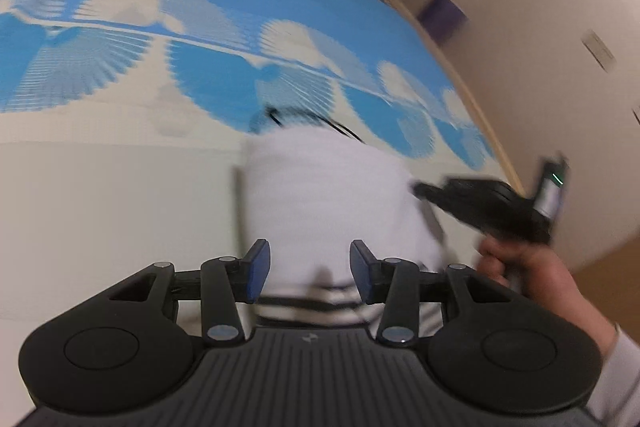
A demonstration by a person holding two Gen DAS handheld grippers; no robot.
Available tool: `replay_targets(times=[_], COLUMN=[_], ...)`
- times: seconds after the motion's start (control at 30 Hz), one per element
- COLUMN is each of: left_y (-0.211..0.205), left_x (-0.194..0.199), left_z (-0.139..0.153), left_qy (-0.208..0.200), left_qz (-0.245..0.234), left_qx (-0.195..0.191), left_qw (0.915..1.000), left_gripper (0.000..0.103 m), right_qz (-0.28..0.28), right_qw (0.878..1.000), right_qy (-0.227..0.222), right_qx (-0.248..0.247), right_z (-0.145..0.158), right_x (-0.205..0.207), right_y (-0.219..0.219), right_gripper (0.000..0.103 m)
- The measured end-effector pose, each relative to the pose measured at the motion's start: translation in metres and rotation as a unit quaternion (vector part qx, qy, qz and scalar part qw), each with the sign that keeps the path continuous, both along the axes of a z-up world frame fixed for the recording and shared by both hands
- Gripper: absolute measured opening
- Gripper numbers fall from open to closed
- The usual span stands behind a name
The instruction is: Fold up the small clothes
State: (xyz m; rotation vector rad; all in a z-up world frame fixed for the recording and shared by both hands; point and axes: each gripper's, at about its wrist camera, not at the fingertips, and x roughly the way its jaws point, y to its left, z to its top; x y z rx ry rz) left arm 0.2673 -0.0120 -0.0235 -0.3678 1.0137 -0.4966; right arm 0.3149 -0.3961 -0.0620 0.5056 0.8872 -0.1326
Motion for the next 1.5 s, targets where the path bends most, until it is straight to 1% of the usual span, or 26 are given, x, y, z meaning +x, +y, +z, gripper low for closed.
replay_targets(times=[0.07,0.13,0.23,0.27,0.33,0.4,0.43,0.47,0.5,0.53,0.57,0.63,0.67,0.73,0.8,0.87,0.97,1.03,1.13,1.17,1.23,1.27,1.3,1.33,1.4,1.5], left_y=[-0.013,-0.029,-0.052,-0.055,-0.051,-0.041,-0.037,-0.034,-0.029,-0.025,-0.023,-0.018,-0.016,-0.015,-0.015,-0.015,-0.018,-0.025,-0.043,-0.05,-0.068,-0.073,-0.074,-0.072,-0.063,-0.052], left_x=[-0.005,-0.014,-0.023,-0.026,-0.025,-0.022,-0.021,-0.021,-0.02,-0.018,-0.016,-0.014,-0.014,-0.013,-0.01,-0.01,-0.009,-0.01,-0.015,-0.017,-0.02,-0.021,-0.021,-0.02,-0.014,-0.011], left_z=[-0.003,-0.007,-0.033,-0.038,-0.034,-0.03,-0.026,-0.024,-0.021,-0.02,-0.017,-0.013,-0.012,-0.01,-0.009,-0.006,-0.002,0.0,-0.004,-0.007,-0.022,-0.031,-0.036,-0.037,-0.036,-0.028], left_qy=[0.004,-0.001,0.019,0.017,0.016,0.025,0.021,0.018,0.017,0.017,0.018,0.022,0.023,0.027,0.027,0.027,0.019,0.016,0.018,0.018,0.025,0.033,0.039,0.045,0.066,0.059], left_qz=[-0.043,-0.095,-0.138,-0.141,-0.134,-0.109,-0.097,-0.088,-0.079,-0.065,-0.054,-0.028,-0.016,0.005,0.019,0.03,0.035,0.023,-0.024,-0.041,-0.075,-0.084,-0.083,-0.075,-0.056,-0.034], left_qx=[0.004,0.03,0.138,0.164,0.152,0.126,0.118,0.113,0.107,0.103,0.1,0.087,0.082,0.073,0.071,0.067,0.058,0.048,0.048,0.063,0.136,0.171,0.186,0.184,0.157,0.13], left_qw=[0.999,0.9951,0.9805,0.9762,0.9791,0.9857,0.988,0.9896,0.9909,0.9924,0.9934,0.9956,0.9963,0.9969,0.9969,0.9969,0.9975,0.9985,0.9984,0.997,0.9876,0.9811,0.9782,0.9791,0.9839,0.9892], left_gripper=[0.048,0.048,0.046,0.046,0.046,0.046,0.046,0.046,0.046,0.046,0.046,0.046,0.046,0.046,0.046,0.046,0.047,0.047,0.047,0.048,0.05,0.054,0.064,0.067,0.067,0.067], right_qz=[0.016,0.029,0.021,0.009,-0.006,-0.007,0.006,0.03,0.058,0.086,0.113,0.143,0.146,0.137,0.138,0.159,0.169,0.128,0.095,0.097,0.109,0.118,0.125,0.133,0.147,0.152], right_qw=[1.0,0.997,0.997,0.997,0.999,0.999,0.999,0.997,0.994,0.991,0.989,0.988,0.989,0.991,0.99,0.985,0.983,0.989,0.995,0.995,0.993,0.991,0.99,0.989,0.986,0.984], right_qy=[0.005,0.02,0.034,0.041,0.024,-0.027,-0.051,-0.074,-0.09,-0.098,-0.096,-0.052,-0.019,0.009,0.008,-0.007,-0.047,-0.056,0.004,0.03,0.05,0.053,0.055,0.058,0.067,0.076], right_qx=[-0.024,-0.063,-0.061,-0.067,-0.047,-0.022,-0.017,-0.011,-0.003,0.004,0.005,-0.012,-0.015,0.002,0.032,0.063,0.047,0.047,-0.001,-0.01,-0.014,-0.02,-0.026,-0.031,-0.048,-0.06], right_z=[-0.005,-0.009,-0.014,-0.015,-0.008,0.011,0.021,0.031,0.038,0.043,0.044,0.035,0.025,0.013,0.009,0.011,0.025,0.029,0.016,0.008,0.001,-0.001,-0.001,-0.001,-0.002,-0.004], right_x=[0.003,0.003,0.001,-0.003,-0.01,-0.026,-0.033,-0.041,-0.048,-0.055,-0.06,-0.064,-0.065,-0.065,-0.068,-0.07,-0.079,-0.082,-0.081,-0.078,-0.075,-0.072,-0.07,-0.069,-0.07,-0.067], right_y=[0.007,0.014,0.01,0.004,-0.004,-0.01,-0.009,-0.006,-0.003,0.001,0.006,0.013,0.012,0.006,0.001,0.001,0.002,-0.011,-0.018,-0.016,-0.012,-0.007,-0.003,0.001,0.005,0.008], right_gripper=[0.001,0.001,0.001,0.006,0.006,0.006,0.016,0.032,0.04,0.054,0.057,0.057,0.057,0.057,0.046,0.001,0.0,0.0,0.0,0.0,0.0,0.0,0.0,0.0,0.0,0.0])
